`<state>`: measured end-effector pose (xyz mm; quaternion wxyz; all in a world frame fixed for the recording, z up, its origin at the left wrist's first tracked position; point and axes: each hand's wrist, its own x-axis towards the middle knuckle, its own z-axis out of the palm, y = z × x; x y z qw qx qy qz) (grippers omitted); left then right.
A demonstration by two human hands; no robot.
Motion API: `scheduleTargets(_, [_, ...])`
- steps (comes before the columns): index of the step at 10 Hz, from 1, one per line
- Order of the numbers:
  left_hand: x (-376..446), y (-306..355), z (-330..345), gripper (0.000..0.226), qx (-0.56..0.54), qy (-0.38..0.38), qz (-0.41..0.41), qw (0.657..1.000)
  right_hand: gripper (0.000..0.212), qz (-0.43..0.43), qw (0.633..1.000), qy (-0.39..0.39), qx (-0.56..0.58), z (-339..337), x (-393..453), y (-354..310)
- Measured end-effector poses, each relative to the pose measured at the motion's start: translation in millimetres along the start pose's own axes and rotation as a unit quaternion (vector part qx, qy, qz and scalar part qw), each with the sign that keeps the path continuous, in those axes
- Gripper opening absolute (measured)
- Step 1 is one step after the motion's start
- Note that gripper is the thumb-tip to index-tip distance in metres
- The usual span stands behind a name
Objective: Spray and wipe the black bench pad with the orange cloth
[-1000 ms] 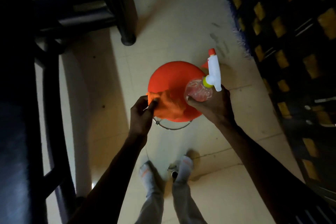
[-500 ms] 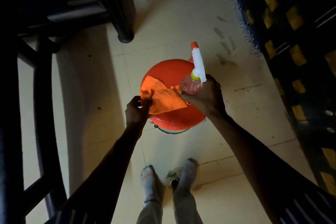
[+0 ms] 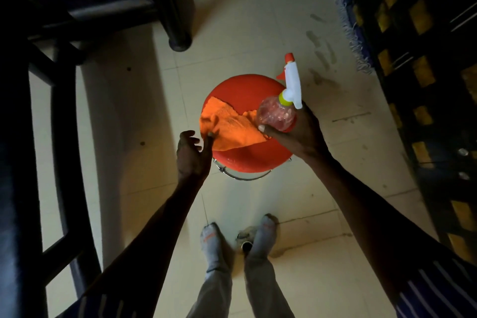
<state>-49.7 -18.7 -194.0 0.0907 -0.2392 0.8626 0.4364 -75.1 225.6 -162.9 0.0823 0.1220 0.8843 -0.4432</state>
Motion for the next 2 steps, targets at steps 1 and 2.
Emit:
scheduleTargets(1, [-17.5,-2.8,-6.8,0.071,0.05,0.027,0.049,0.997,0.108,0.012,1.0,-0.003,-0.015,-8.5,-15.7,7.7])
scheduleTargets(2, [-34.7,4.9,-14.8,0.066,0.099,0.027,0.103,0.989,0.1,0.021,0.999,0.007,-0.046,-17.9,-33.7,6.6])
